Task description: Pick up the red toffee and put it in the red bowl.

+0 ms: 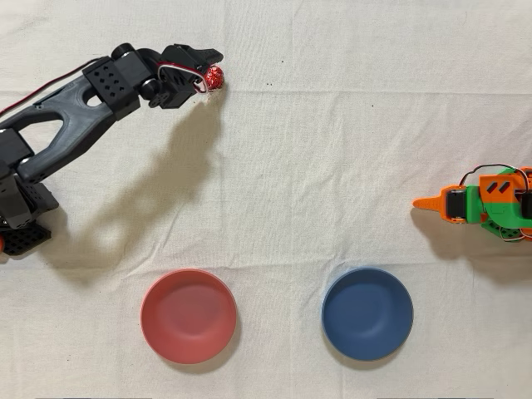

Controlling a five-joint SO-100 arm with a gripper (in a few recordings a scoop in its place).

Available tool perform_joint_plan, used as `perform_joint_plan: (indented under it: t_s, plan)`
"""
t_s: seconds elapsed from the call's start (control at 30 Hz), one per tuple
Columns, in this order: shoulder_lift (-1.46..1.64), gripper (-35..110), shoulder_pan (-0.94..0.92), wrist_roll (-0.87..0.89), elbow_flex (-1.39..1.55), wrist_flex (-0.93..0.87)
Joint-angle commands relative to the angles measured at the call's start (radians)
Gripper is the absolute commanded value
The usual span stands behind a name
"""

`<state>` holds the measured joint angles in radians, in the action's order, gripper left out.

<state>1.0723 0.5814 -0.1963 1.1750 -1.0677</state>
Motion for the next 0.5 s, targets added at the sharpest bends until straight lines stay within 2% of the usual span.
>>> perform_joint_plan:
  t_s: [0.0, 0.47]
  plan:
    - [0.032, 35, 0.012, -0.034, -0.064, -0.02]
    - [-0.083, 35, 0.038, -0.012, -0.175, 0.003]
